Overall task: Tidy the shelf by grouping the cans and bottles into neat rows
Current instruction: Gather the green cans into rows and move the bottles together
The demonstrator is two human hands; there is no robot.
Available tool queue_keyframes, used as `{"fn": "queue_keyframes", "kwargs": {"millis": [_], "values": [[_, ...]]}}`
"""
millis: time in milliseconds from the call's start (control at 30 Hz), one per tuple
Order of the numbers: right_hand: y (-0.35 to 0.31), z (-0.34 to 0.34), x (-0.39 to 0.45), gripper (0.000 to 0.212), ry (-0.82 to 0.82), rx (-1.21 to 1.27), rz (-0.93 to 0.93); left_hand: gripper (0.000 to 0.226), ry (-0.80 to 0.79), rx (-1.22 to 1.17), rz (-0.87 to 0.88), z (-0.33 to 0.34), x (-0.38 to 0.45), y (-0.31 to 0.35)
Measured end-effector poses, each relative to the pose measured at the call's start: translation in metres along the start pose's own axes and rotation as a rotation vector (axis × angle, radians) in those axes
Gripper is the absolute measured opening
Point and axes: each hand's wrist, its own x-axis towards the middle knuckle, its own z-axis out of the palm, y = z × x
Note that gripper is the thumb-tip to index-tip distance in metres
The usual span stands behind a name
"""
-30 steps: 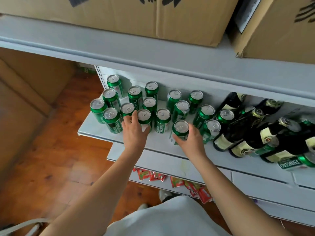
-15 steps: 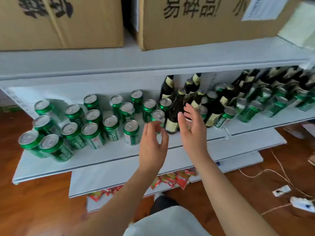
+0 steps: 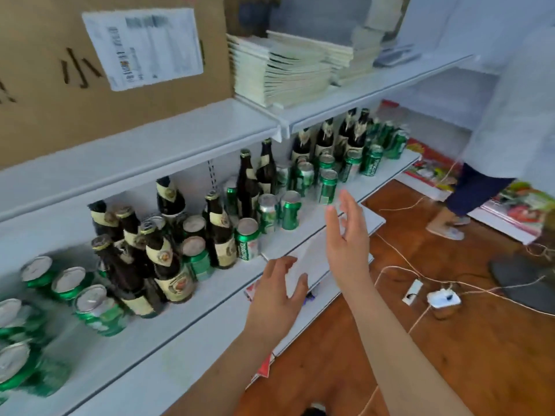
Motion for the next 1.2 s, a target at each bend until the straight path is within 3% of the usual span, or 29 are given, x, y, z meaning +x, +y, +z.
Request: {"fn": "queue_keyframes", "kwargs": {"millis": [133, 367, 600, 767, 867, 1000, 1100, 1200], "values": [[0.046, -0.047, 0.074, 0.056, -0.014, -0.019, 0.033, 0.038, 0.001, -0.030, -0.123, 0.064, 0.055, 0.019], [0.123, -0.089, 0.179, 0.052, -0.119, -0.066, 0.111, 0.042, 0.058, -0.060, -0.279, 0.131, 0.141, 0.033], [0.201, -0.072, 0.248, 0.061, -0.183, -0.100, 0.281, 0.058, 0.159, -0.007, -0.371, 0.171, 0.249, 0.016], [0.244, -0.049, 0.302, 0.069, -0.251, -0.156, 0.319, 0.082, 0.245, 0.000, -0.455, 0.205, 0.321, -0.003], [0.266, -0.034, 0.343, 0.076, -0.299, -0.214, 0.336, 0.079, 0.278, -0.060, -0.549, 0.224, 0.350, -0.006], [0.290, -0.010, 0.384, 0.073, -0.305, -0.258, 0.335, 0.060, 0.201, -0.301, -0.587, 0.224, 0.360, -0.013], [0.300, 0.007, 0.402, 0.071, -0.280, -0.153, 0.362, 0.048, 0.097, -0.524, -0.668, 0.211, 0.350, -0.013], [0.307, 0.021, 0.412, 0.092, -0.239, -0.031, 0.364, 0.046, 0.092, -0.810, -0.784, 0.211, 0.336, -0.004]]}}
